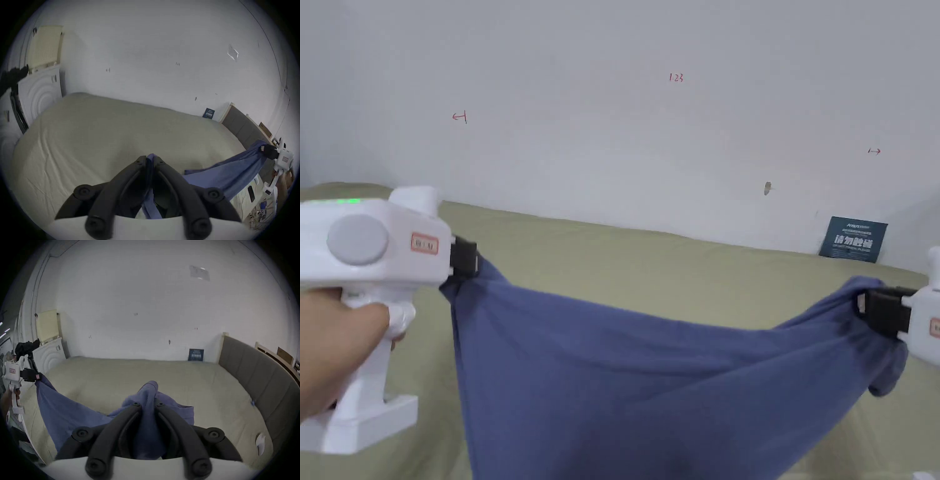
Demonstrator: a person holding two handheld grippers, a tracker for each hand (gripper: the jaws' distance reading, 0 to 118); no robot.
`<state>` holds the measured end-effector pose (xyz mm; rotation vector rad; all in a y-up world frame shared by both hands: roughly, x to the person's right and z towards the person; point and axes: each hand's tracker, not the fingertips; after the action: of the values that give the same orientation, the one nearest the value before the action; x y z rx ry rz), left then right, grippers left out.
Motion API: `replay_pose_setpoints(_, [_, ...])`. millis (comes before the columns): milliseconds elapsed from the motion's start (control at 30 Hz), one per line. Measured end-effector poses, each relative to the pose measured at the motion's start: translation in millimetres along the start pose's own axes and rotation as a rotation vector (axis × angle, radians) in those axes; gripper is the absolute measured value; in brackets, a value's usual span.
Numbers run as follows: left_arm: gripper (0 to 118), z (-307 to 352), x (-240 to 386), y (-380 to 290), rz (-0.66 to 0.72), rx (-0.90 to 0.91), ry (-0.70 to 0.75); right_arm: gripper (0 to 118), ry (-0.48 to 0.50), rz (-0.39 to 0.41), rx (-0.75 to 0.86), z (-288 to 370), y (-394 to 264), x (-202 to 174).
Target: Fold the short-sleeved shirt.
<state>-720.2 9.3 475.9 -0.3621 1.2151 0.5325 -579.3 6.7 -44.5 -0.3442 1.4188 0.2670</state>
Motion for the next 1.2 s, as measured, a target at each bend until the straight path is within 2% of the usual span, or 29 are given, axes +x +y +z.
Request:
replay_pose_setpoints(167, [9, 8, -2, 46, -0.003, 0.071, -0.008, 9, -0.008, 0.009, 0.044, -13, 37, 1])
replay_pose_setpoints(367, [9, -2, 2, 95, -0.084, 0.154, 0.031, 9, -0.021, 0.035, 0.120, -40, 84, 5])
replay_pose_setpoints(533, [9, -19, 3, 124, -0.019, 0.224, 0.009, 9, -0.044, -0.011, 0.146, -69, 113, 18])
replay_pose_setpoints(733, [9, -44, 6, 134, 0.007, 0.242, 0.007, 9, -0.059, -0.041, 0.162, -91, 111, 22])
replay_pose_setpoints(900, [9, -55, 1, 114, 0.016, 0.247, -0.005, 9, -0.046, -0.077, 0.148, -101, 94, 23])
replay_pose_setpoints(1067, [9, -68, -10, 61, 0.047, 0.159, -0.031, 9, -0.026, -0.149, 0.076, -101, 49, 28])
replay_pose_setpoints(1200, [9, -67, -22, 7, 0.050, 0.096, -0.021, 9, -0.022, -0.100, 0.027, -87, 10, 28])
